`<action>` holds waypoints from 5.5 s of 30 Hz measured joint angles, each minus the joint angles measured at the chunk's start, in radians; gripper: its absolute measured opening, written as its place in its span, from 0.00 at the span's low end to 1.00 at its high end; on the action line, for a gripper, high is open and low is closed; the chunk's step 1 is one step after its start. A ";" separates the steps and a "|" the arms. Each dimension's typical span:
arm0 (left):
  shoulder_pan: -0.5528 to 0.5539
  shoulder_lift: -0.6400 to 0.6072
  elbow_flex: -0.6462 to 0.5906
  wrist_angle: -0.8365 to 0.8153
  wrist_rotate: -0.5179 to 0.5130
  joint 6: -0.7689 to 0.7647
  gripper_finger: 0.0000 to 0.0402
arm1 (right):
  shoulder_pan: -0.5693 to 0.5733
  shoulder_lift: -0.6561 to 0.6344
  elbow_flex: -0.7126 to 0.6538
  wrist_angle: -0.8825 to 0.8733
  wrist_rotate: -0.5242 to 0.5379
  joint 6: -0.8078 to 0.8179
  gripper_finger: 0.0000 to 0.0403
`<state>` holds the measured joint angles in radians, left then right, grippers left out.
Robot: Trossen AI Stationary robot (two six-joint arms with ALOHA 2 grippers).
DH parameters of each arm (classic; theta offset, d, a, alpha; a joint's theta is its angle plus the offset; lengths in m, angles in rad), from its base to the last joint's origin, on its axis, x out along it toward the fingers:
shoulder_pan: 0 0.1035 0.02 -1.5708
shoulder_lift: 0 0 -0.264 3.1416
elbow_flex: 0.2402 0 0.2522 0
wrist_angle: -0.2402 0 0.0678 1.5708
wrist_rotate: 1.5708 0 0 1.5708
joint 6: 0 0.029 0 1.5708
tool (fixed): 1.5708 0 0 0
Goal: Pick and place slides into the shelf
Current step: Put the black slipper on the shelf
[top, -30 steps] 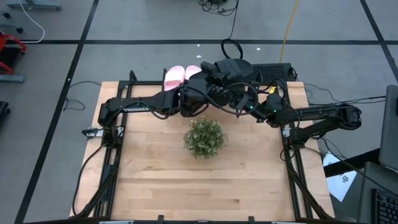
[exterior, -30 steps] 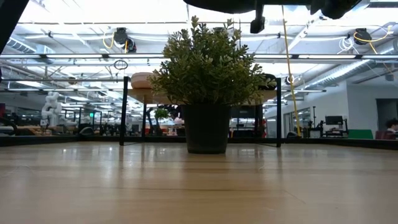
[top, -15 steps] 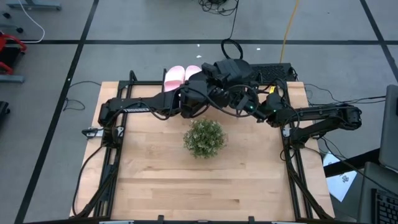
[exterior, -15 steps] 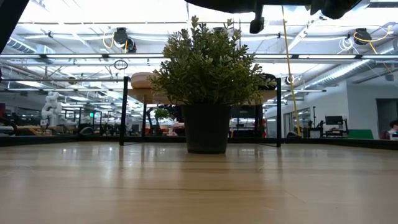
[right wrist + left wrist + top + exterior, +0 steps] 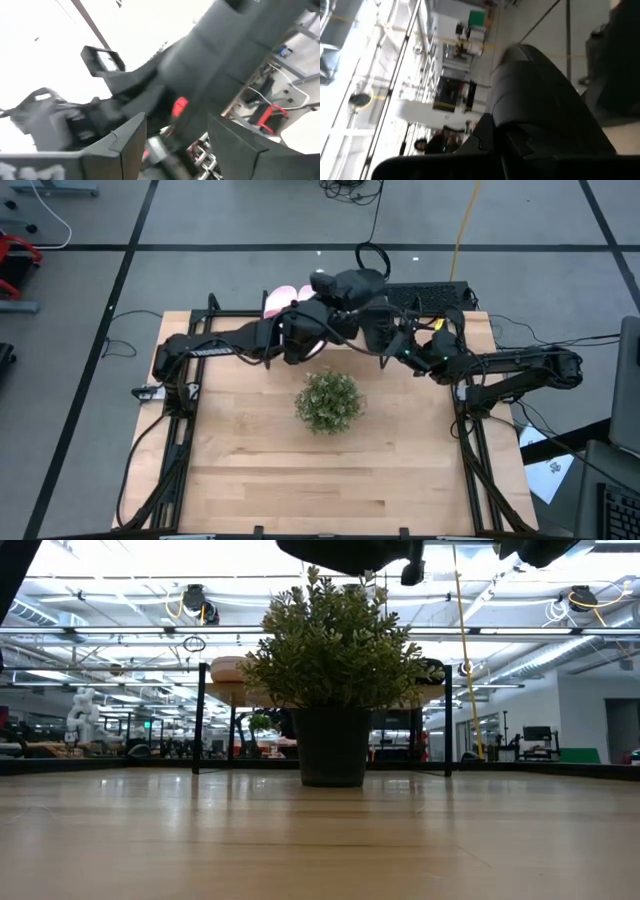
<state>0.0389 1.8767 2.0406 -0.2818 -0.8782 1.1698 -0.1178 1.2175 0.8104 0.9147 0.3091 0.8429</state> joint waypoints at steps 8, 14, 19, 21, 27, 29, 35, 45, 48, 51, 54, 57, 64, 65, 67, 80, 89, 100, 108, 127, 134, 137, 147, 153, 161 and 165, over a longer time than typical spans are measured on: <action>0.006 -0.036 0.000 -0.124 -0.044 -0.054 0.00 | 0.001 -0.001 0.000 0.042 0.004 -0.018 0.49; 0.008 -0.042 0.000 -0.151 -0.077 -0.059 0.00 | 0.001 0.000 -0.001 0.019 0.004 -0.018 0.49; 0.007 -0.055 0.000 -0.157 -0.124 -0.052 0.00 | 0.000 0.000 -0.002 -0.007 0.009 -0.017 0.49; 0.007 -0.063 0.000 -0.172 -0.136 -0.081 0.00 | 0.000 0.000 -0.002 -0.013 0.009 -0.007 0.49; 0.002 -0.073 0.002 -0.158 -0.107 -0.211 0.00 | -0.001 0.004 -0.003 -0.044 0.008 0.032 0.49; -0.006 -0.072 0.002 -0.158 -0.067 -0.245 0.00 | -0.001 0.011 -0.003 -0.038 0.005 0.035 0.49; -0.029 -0.071 0.002 -0.205 -0.060 -0.275 0.00 | -0.001 0.012 -0.004 -0.030 0.005 0.023 0.49; -0.029 -0.126 0.003 -0.383 -0.163 -0.298 0.00 | -0.006 0.011 -0.004 -0.011 0.005 0.017 0.49; -0.031 -0.151 0.002 -0.405 -0.153 -0.322 0.00 | -0.023 0.011 -0.004 -0.032 0.004 0.034 0.49; -0.044 -0.164 0.003 -0.427 -0.149 -0.342 0.00 | -0.051 0.011 -0.004 -0.029 0.002 0.036 0.49; -0.065 -0.169 0.003 -0.467 -0.147 -0.344 0.00 | -0.091 0.011 -0.004 -0.030 -0.050 0.068 0.49; -0.087 -0.166 0.003 -0.488 -0.129 -0.347 0.00 | -0.138 0.012 -0.004 -0.035 -0.136 0.124 0.49; -0.130 -0.159 0.002 -0.497 -0.130 -0.343 0.00 | -0.211 0.012 -0.004 -0.050 -0.261 0.212 0.49; -0.134 -0.159 0.002 -0.501 -0.130 -0.343 0.00 | -0.217 0.012 -0.004 -0.051 -0.270 0.222 0.49; -0.140 -0.159 0.002 -0.518 -0.134 -0.347 0.00 | -0.228 0.012 -0.004 -0.052 -0.288 0.236 0.49; -0.145 -0.159 -0.014 -0.527 -0.084 -0.367 0.00 | -0.242 0.012 -0.004 -0.074 -0.315 0.280 0.49; -0.149 -0.159 -0.090 -0.499 -0.065 -0.340 0.00 | -0.242 0.012 -0.004 -0.111 -0.315 0.323 0.49; -0.150 -0.159 -0.103 -0.450 -0.091 -0.281 0.00 | -0.242 0.011 -0.004 -0.161 -0.370 0.350 0.49; -0.153 -0.159 -0.103 -0.474 -0.114 -0.274 0.00 | -0.247 0.011 -0.004 -0.206 -0.417 0.350 0.49; -0.144 -0.161 -0.102 -0.505 -0.115 -0.319 0.00 | -0.286 0.012 -0.004 -0.208 -0.493 0.440 0.49; -0.144 -0.161 -0.102 -0.463 -0.068 -0.304 0.00 | -0.275 0.012 -0.004 -0.209 -0.493 0.460 0.49; -0.140 -0.161 -0.102 -0.462 -0.056 -0.303 0.00 | -0.267 0.012 -0.004 -0.209 -0.492 0.477 0.49; -0.123 -0.161 -0.102 -0.429 -0.006 -0.313 0.00 | -0.251 0.012 -0.004 -0.214 -0.489 0.476 0.40; -0.125 -0.160 -0.102 -0.421 0.021 -0.315 0.00 | -0.241 0.016 -0.005 -0.216 -0.474 0.423 0.16; -0.140 -0.160 -0.102 -0.423 0.030 -0.342 0.04 | -0.241 0.016 -0.005 -0.210 -0.492 0.370 0.08; -0.154 -0.159 -0.102 -0.420 0.019 -0.341 0.07 | -0.241 0.016 -0.004 -0.209 -0.494 0.348 0.08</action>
<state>-0.1150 1.7172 1.9385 -0.7023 -0.8588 0.8289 -0.3588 1.2331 0.8059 0.7061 -0.1852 1.1912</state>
